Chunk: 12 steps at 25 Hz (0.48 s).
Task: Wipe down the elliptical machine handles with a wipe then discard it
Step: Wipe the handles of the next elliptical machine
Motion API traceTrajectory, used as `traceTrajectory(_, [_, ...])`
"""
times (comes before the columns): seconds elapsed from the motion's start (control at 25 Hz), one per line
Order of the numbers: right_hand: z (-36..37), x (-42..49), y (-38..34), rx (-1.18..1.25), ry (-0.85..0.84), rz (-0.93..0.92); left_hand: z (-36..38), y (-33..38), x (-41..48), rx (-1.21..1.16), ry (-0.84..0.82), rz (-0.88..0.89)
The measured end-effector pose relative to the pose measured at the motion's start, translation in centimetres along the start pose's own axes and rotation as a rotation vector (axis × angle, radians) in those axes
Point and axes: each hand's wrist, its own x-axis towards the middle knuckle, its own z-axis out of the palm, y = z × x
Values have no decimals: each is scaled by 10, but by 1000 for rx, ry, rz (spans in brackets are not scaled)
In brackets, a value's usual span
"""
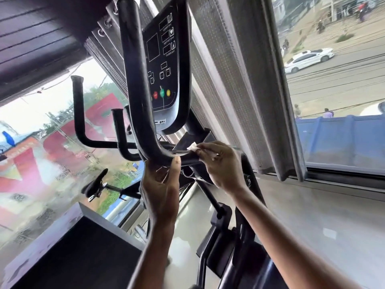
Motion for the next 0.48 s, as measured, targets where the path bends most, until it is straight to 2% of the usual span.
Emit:
traceTrajectory(0.08, [0, 1, 12, -57, 58, 78, 4, -1, -1, -11, 5, -24])
traceTrajectory(0.16, [0, 11, 16, -104, 24, 182, 6, -2, -1, -19, 5, -32])
traceTrajectory(0.24, [1, 25, 1, -116, -127, 205, 6, -3, 0, -13, 3, -25])
traceTrajectory(0.36, [0, 46, -41, 35, -465, 109, 8, -1, 1, -5, -4, -17])
traceTrajectory(0.4, [-1, 50, -49, 19, -532, 59, 10, -1, 0, -6, 4, -15])
traceTrajectory(0.48, [-2, 51, -45, -88, -509, 12, 14, -2, -1, -18, 33, -12])
